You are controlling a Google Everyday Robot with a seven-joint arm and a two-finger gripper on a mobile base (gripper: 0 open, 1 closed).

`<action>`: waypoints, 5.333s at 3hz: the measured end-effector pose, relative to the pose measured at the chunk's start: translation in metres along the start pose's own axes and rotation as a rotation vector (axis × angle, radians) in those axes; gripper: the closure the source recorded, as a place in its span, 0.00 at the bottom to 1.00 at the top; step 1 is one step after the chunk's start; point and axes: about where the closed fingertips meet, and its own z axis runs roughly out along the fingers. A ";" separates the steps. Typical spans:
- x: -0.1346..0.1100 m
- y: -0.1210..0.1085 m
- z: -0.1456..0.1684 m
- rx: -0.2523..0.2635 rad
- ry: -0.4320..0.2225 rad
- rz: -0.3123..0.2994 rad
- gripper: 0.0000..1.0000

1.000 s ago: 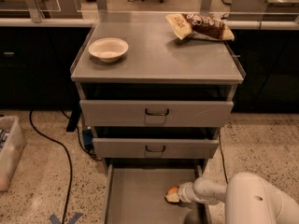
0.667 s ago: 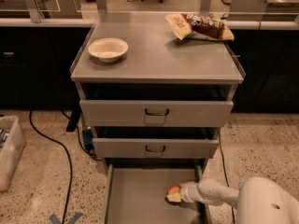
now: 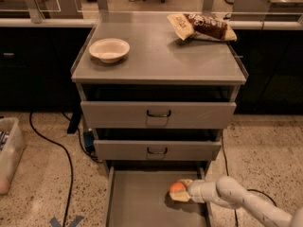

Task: Pick orange from bottom drawer and place on counter

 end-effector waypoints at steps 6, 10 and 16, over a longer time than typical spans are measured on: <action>-0.246 0.049 -0.178 -0.145 -0.264 -0.167 1.00; -0.318 0.063 -0.220 -0.196 -0.304 -0.244 1.00; -0.424 0.108 -0.362 -0.134 -0.371 -0.409 1.00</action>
Offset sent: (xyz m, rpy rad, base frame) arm -0.0090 -0.0027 0.0583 0.0767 -0.0773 0.0413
